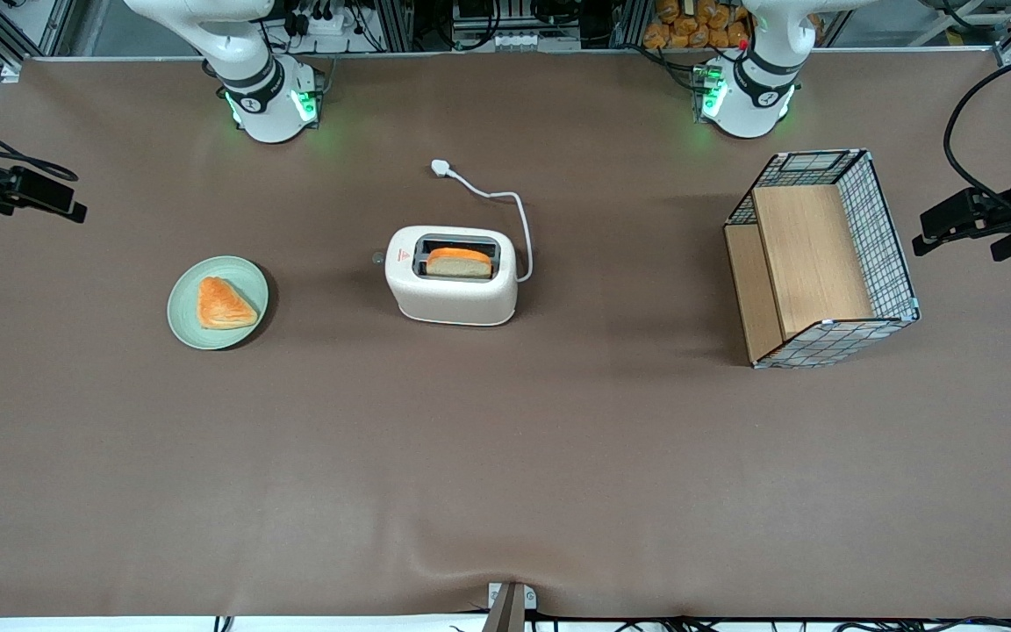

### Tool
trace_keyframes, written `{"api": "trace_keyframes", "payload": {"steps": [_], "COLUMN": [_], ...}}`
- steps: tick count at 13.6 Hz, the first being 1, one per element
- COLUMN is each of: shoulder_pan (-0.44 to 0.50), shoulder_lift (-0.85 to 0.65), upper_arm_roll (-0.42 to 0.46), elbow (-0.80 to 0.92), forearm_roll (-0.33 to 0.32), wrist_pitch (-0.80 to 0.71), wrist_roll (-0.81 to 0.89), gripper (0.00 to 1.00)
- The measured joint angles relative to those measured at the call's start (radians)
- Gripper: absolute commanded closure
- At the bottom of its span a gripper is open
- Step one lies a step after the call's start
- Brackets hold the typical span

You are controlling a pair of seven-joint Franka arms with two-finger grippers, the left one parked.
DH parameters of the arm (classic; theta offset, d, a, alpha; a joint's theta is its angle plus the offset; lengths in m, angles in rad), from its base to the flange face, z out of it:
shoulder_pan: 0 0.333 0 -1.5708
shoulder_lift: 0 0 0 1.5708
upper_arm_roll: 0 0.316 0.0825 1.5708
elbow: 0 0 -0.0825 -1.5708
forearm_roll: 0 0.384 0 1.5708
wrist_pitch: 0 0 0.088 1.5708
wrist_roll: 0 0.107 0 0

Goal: Press toaster button with right arm

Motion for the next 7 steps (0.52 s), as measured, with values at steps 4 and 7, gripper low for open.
{"api": "trace_keyframes", "payload": {"steps": [4, 7], "shoulder_pan": [-0.002, -0.006], "shoulder_lift": [0.0, 0.0], "upper_arm_roll": [0.0, -0.001], "elbow": [0.022, 0.025], "forearm_roll": [-0.003, -0.003], "wrist_pitch": [-0.015, -0.019], "wrist_roll": [0.0, 0.0], "gripper": [0.0, 0.0]}}
